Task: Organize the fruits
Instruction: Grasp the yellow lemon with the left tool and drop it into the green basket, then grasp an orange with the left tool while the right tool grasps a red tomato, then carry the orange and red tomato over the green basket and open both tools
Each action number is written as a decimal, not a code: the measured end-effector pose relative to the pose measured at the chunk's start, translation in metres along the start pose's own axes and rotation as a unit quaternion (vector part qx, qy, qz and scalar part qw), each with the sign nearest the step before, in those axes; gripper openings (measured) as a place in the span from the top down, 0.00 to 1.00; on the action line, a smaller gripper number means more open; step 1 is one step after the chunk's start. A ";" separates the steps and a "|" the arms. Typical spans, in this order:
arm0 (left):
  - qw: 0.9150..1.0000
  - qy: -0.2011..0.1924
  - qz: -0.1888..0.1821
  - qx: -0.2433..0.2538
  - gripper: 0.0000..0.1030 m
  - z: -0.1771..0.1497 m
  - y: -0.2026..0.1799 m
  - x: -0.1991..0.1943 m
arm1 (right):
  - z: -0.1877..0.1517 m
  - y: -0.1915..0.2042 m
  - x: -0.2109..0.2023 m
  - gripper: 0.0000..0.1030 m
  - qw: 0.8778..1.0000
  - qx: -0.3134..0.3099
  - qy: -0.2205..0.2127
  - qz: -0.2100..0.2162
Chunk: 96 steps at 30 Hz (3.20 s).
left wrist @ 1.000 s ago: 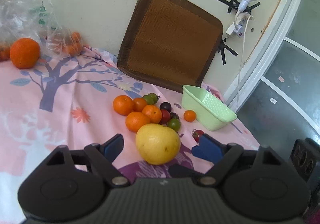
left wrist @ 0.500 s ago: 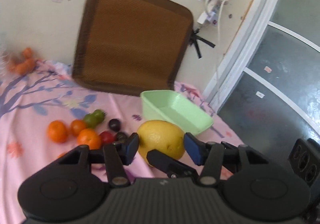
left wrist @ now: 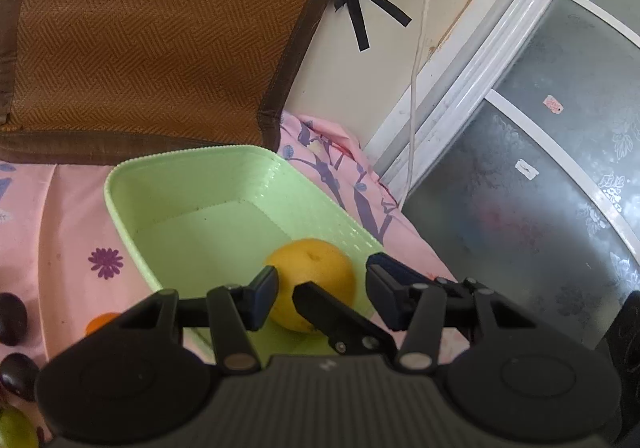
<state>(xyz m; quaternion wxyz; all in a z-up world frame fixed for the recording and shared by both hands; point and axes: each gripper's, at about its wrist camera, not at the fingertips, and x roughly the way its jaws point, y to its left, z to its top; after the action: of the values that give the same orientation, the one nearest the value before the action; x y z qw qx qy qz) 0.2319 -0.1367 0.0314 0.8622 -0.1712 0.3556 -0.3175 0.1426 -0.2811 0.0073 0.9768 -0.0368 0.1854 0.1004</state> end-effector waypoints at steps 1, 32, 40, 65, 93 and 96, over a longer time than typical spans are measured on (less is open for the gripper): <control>1.000 -0.001 -0.001 -0.001 0.53 -0.001 -0.001 0.000 | 0.001 0.001 0.001 0.41 1.000 -0.002 -0.003 -0.002; 0.970 -0.062 0.233 0.037 0.41 -0.096 0.096 -0.188 | -0.035 0.104 -0.008 0.60 0.988 0.081 0.083 0.098; 0.974 -0.057 0.216 0.028 0.61 -0.108 0.090 -0.185 | -0.038 0.107 -0.014 0.71 0.989 0.052 0.094 0.105; 0.985 0.009 0.087 0.150 0.61 -0.138 -0.044 -0.095 | -0.086 0.028 -0.117 0.71 0.998 0.052 0.034 0.002; 0.991 -0.070 0.072 0.086 0.42 -0.017 -0.003 -0.077 | -0.013 -0.009 -0.044 0.68 0.996 0.079 -0.033 -0.032; 0.990 -0.098 0.074 0.073 0.42 -0.036 0.019 -0.129 | -0.017 0.007 -0.058 0.68 0.996 0.087 -0.033 -0.002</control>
<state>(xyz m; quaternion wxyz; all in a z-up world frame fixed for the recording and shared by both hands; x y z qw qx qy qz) 0.1434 -0.0389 0.0615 0.9244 -0.1108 0.2568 -0.2595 0.0822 -0.2870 0.0129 0.9822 0.0508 0.1606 0.0829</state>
